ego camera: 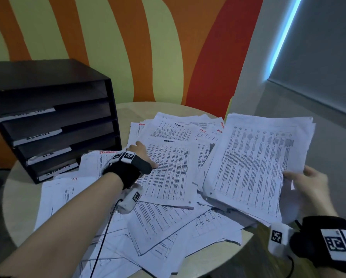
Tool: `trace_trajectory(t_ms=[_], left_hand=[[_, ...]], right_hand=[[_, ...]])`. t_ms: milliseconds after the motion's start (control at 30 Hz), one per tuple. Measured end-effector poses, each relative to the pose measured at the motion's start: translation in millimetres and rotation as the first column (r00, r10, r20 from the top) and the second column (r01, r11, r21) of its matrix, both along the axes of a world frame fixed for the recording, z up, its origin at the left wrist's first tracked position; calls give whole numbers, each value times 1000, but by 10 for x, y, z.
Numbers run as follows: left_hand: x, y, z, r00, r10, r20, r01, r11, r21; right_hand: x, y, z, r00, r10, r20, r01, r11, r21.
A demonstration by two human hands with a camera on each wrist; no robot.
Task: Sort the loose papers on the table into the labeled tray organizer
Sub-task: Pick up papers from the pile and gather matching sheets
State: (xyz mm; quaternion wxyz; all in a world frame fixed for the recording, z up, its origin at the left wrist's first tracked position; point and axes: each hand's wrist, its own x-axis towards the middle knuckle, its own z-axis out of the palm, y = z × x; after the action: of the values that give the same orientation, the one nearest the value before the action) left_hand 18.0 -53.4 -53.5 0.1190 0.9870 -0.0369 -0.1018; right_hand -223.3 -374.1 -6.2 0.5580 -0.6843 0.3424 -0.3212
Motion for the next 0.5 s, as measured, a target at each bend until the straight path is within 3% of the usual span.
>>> trace_trajectory(t_ms=[167,267,433,500], left_hand=[[43,-19,-82,1000,26,-17,-28,991,-127],[140,93,-138,994,65,87,-36,953,-302],[138,179,97,939,148,312,118,712,-692],[109,250,278,924,192,330,185,531,-827]], right_hand=[[90,113,-118,994,78,-81,-76,997,19],[131,137,-191,987,109,-122,-105,994,33],[180,126,-294,978,138,-158,-137,990,18],[198,80,-350,977,131,-170,-131,991,8]])
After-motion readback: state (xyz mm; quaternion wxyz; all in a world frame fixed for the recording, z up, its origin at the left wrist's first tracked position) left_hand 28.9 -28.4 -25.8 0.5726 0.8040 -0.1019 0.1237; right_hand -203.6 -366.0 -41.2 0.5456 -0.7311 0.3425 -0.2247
